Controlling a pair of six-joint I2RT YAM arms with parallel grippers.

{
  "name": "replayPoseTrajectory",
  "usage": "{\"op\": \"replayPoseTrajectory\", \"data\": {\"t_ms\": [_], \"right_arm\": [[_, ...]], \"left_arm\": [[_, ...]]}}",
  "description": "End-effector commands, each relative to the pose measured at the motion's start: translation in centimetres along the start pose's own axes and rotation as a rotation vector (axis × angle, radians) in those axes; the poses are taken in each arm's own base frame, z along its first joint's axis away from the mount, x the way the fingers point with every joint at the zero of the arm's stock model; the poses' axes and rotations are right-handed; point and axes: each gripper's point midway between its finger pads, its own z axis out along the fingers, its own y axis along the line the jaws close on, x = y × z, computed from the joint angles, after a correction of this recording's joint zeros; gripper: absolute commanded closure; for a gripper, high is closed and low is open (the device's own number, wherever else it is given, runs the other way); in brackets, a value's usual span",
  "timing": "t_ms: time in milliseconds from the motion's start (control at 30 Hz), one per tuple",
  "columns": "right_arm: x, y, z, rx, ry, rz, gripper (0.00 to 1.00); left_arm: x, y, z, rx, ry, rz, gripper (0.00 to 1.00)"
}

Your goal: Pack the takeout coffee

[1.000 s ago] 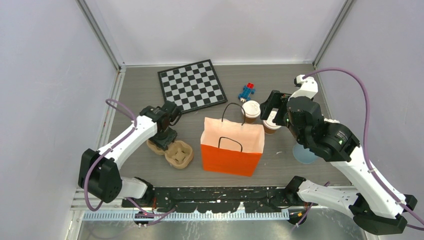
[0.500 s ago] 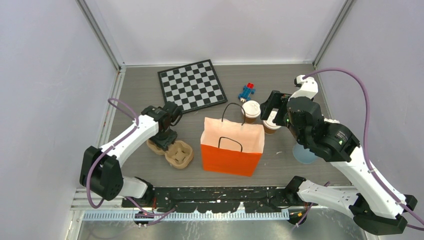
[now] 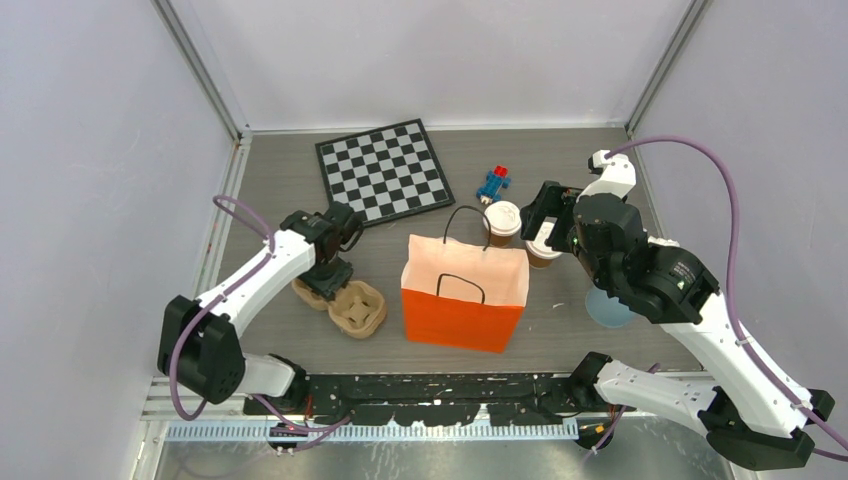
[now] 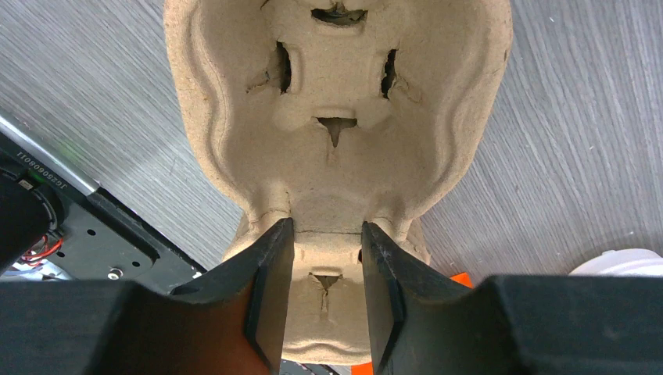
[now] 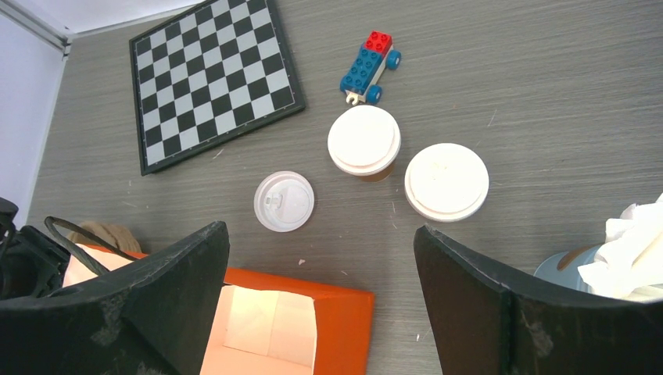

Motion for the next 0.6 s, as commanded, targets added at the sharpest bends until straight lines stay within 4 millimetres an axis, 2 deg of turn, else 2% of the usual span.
{"op": "replayPoseTrajectory", "data": {"t_ms": [0, 367, 567], "right_arm": [[-0.9, -0.2, -0.2, 0.004, -0.036, 0.026, 0.08], [-0.8, -0.1, -0.1, 0.001, -0.033, 0.025, 0.08], [-0.3, -0.2, 0.0, 0.004, -0.023, 0.023, 0.08]], "left_arm": [[-1.3, 0.0, -1.7, 0.031, -0.039, -0.032, 0.62], [-1.4, -0.1, -2.4, 0.042, -0.035, -0.037, 0.61], [-2.5, 0.0, -3.9, 0.059, -0.079, 0.033, 0.62]]}}
